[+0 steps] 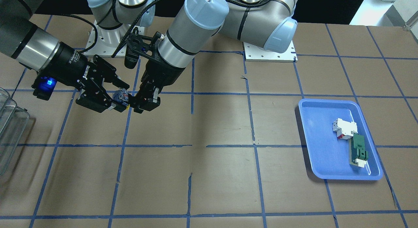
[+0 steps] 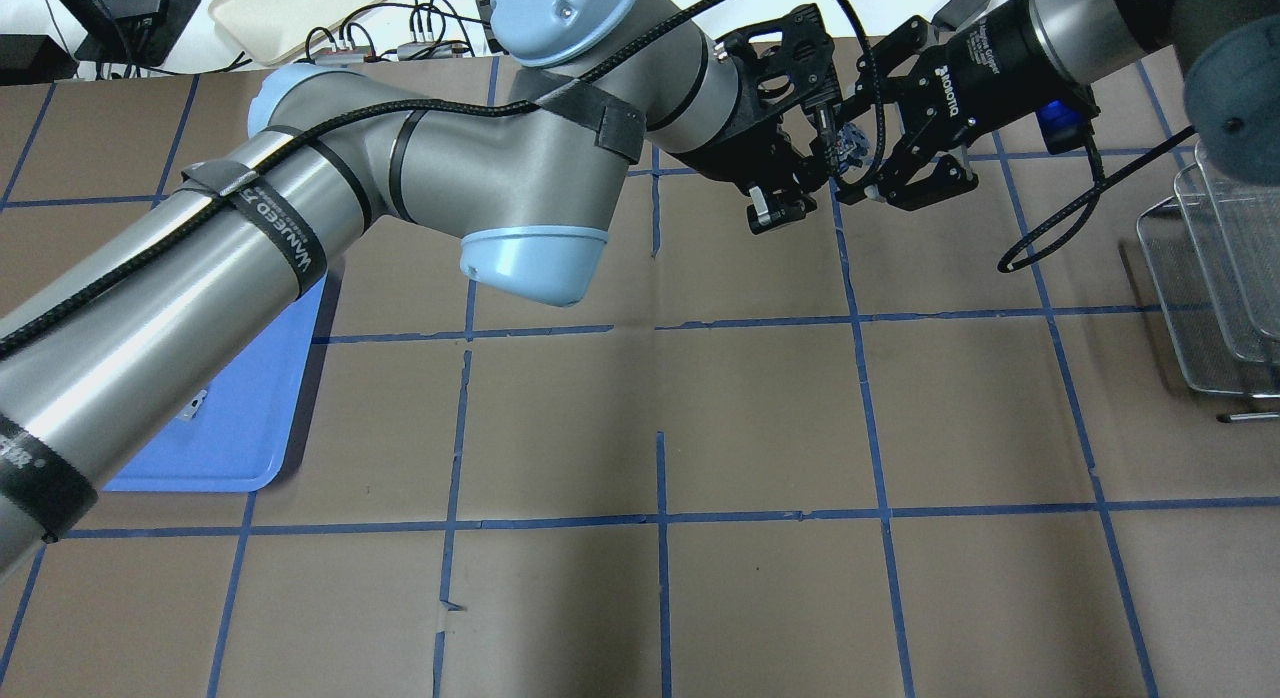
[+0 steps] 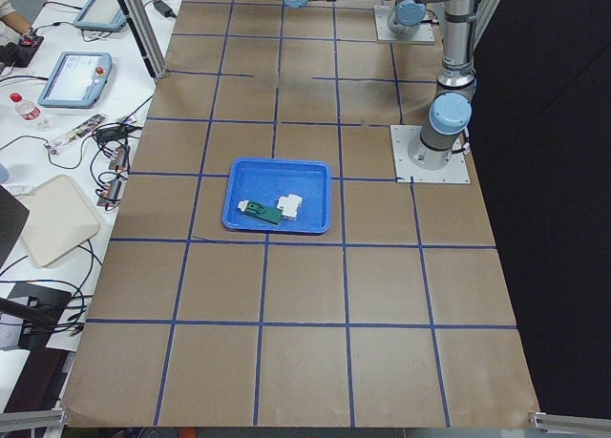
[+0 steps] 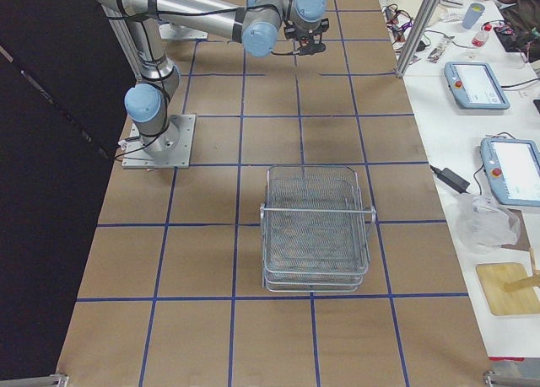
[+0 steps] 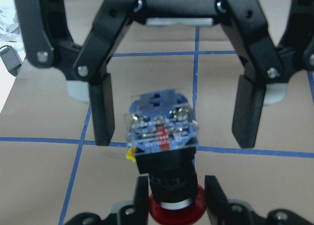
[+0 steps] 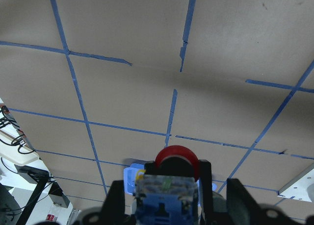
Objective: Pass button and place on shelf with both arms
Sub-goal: 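Close the right gripper on the button's switch body beside the left gripper, then open the left gripper and pull it back while the right gripper takes the button, then carry the button into the wire-mesh basket and release it with the right gripper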
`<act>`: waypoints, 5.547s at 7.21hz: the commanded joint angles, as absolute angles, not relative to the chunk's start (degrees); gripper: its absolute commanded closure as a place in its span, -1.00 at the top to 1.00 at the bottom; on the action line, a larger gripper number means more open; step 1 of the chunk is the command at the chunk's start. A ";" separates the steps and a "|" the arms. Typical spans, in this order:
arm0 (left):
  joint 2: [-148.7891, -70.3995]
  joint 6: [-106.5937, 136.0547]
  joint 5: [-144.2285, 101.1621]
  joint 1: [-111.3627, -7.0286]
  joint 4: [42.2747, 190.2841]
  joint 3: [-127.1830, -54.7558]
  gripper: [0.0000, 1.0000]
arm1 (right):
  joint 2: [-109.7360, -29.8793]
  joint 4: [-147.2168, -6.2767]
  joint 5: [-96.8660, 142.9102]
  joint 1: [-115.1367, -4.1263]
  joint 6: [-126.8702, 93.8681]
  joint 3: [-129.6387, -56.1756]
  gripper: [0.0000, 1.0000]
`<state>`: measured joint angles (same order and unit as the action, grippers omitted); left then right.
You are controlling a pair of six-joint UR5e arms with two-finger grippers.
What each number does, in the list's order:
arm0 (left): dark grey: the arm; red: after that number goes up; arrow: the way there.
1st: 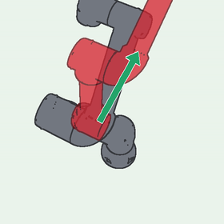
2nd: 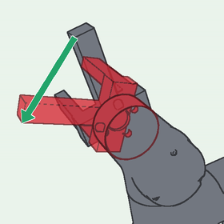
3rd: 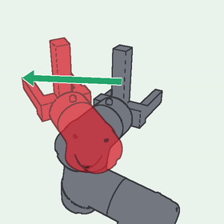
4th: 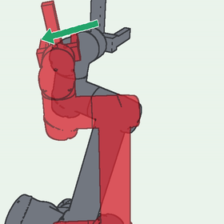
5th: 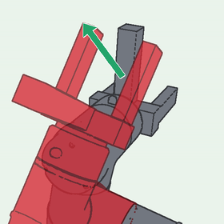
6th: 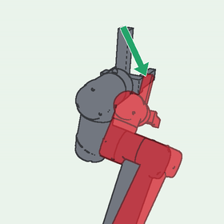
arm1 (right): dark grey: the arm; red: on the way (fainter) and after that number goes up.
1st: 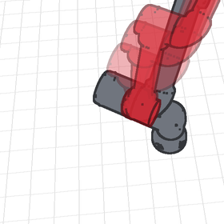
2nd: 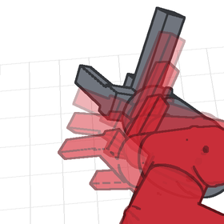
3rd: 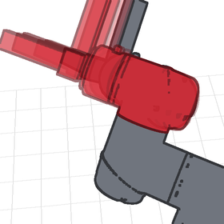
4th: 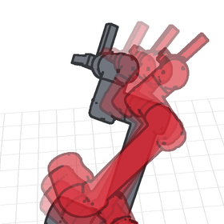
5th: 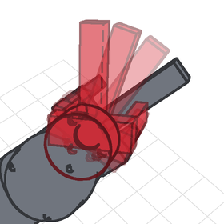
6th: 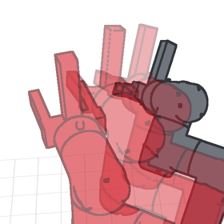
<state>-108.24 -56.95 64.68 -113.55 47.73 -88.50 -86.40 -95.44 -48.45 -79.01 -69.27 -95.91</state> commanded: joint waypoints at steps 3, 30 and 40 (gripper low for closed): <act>-108.19 -56.60 64.69 -113.55 47.72 -88.51 -1.00 | -86.40 -95.10 -47.99 -78.93 -68.82 -96.06 -0.51; -90.62 0.79 90.97 -89.83 85.17 -91.31 1.00 | -78.05 -103.36 -90.09 -50.71 19.42 -88.17 -1.00; -89.74 2.64 88.24 -89.38 84.73 -92.46 1.00 | -74.96 -100.11 -91.32 -47.81 19.60 -85.78 0.67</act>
